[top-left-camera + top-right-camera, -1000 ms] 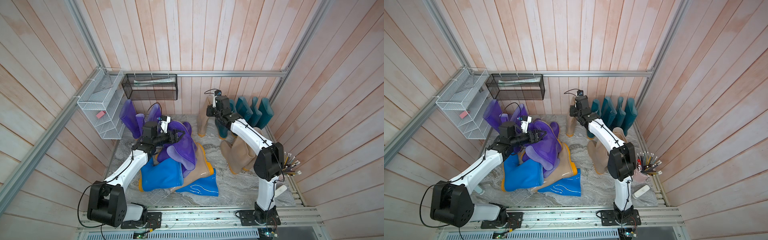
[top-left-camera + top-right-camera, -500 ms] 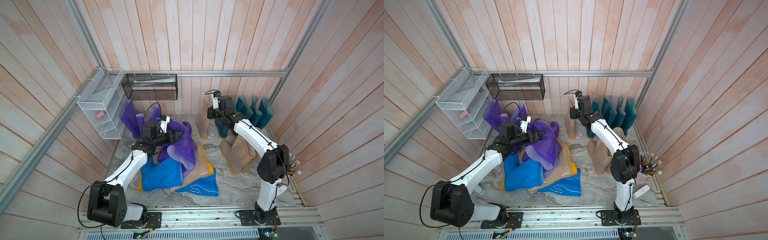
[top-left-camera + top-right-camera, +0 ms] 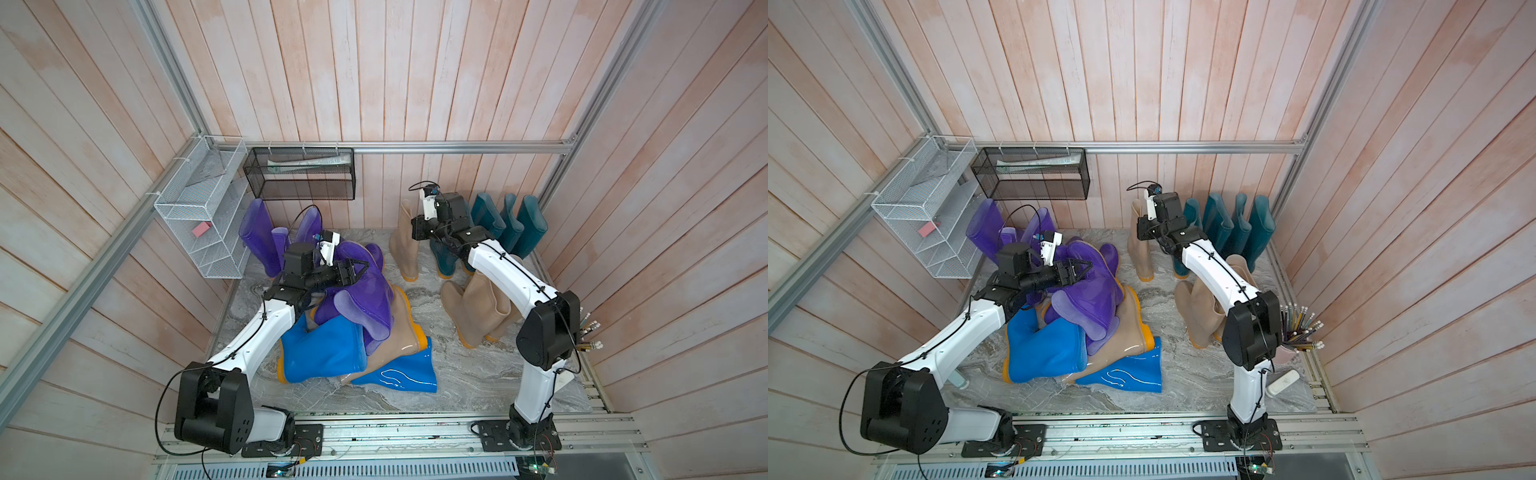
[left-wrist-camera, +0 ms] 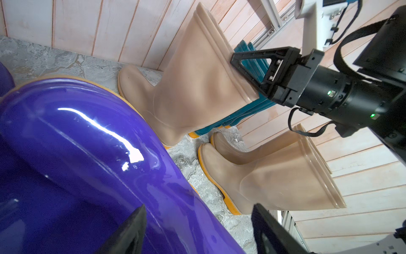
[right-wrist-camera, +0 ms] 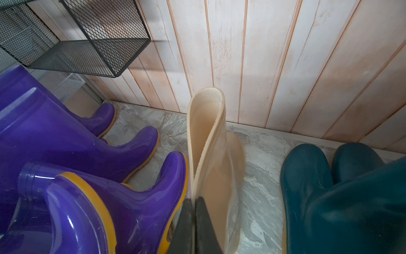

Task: Match and arrange rain boots in pairs
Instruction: Adjust the rain boot at the center of the board.

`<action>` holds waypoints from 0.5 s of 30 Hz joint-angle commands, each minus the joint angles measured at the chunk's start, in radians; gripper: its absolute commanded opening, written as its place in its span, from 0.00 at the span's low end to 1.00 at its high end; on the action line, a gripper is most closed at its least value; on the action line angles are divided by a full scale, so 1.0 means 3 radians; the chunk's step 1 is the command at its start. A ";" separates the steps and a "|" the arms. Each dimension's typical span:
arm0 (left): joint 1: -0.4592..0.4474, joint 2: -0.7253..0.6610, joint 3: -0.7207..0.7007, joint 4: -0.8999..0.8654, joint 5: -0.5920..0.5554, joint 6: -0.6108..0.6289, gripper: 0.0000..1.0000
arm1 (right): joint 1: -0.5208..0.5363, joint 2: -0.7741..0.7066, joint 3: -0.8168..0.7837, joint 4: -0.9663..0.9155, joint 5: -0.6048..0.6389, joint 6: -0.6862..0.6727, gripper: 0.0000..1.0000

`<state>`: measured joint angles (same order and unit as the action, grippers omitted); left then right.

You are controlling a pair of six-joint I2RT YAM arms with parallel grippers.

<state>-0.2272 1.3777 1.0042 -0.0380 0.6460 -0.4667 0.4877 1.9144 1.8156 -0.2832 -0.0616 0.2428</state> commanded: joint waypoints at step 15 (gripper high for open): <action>0.0019 -0.0754 0.0327 -0.0447 -0.0333 -0.0009 0.82 | 0.0732 -0.1951 -0.1327 0.0171 0.0741 -0.0612 0.31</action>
<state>-0.2272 1.1885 1.0950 -0.1432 0.5880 -0.4675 0.6384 1.4414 1.5566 -0.2451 0.0742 0.1352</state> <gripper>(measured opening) 0.823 0.333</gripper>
